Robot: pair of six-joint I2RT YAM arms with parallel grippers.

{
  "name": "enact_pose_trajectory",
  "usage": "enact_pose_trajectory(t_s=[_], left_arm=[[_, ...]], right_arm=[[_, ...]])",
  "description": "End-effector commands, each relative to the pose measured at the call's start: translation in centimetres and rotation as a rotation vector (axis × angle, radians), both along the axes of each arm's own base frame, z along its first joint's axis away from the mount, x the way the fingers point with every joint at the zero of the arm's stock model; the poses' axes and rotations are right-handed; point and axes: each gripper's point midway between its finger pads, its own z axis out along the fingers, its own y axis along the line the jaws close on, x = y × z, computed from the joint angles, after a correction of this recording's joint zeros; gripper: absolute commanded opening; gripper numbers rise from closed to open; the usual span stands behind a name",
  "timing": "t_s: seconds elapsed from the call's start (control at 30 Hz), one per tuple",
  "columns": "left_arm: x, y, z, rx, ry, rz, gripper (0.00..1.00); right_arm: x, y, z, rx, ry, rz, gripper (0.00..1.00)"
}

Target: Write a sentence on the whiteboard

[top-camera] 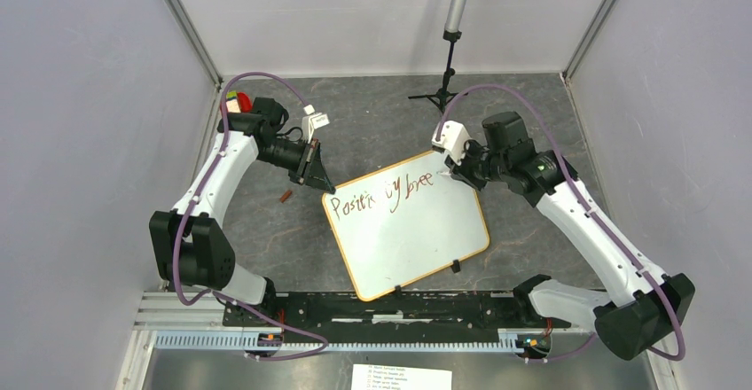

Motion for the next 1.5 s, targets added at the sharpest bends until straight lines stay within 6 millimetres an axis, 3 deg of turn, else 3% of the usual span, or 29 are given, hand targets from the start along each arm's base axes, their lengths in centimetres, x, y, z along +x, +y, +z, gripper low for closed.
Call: enact_pose_trajectory(t_s=[0.0, 0.23, 0.67, 1.17, 1.47], left_arm=[[0.4, -0.1, -0.1, 0.017, -0.008, 0.004, 0.02], [0.4, -0.1, -0.1, 0.018, -0.007, 0.005, 0.02], [0.4, -0.2, -0.2, 0.016, -0.001, 0.003, 0.02], [0.5, -0.2, -0.1, 0.018, -0.006, 0.004, 0.02], [0.4, -0.1, -0.1, 0.019, -0.006, 0.004, 0.02]], right_arm=[[0.5, 1.5, 1.2, 0.030, -0.039, 0.038, 0.00], [-0.4, 1.6, 0.3, 0.005, -0.024, 0.060, 0.00], [-1.6, -0.3, -1.0, -0.068, -0.013, 0.039, 0.00], [1.9, 0.5, 3.4, 0.005, -0.138, -0.055, 0.00], [2.9, 0.5, 4.4, 0.003, -0.161, -0.068, 0.00]])
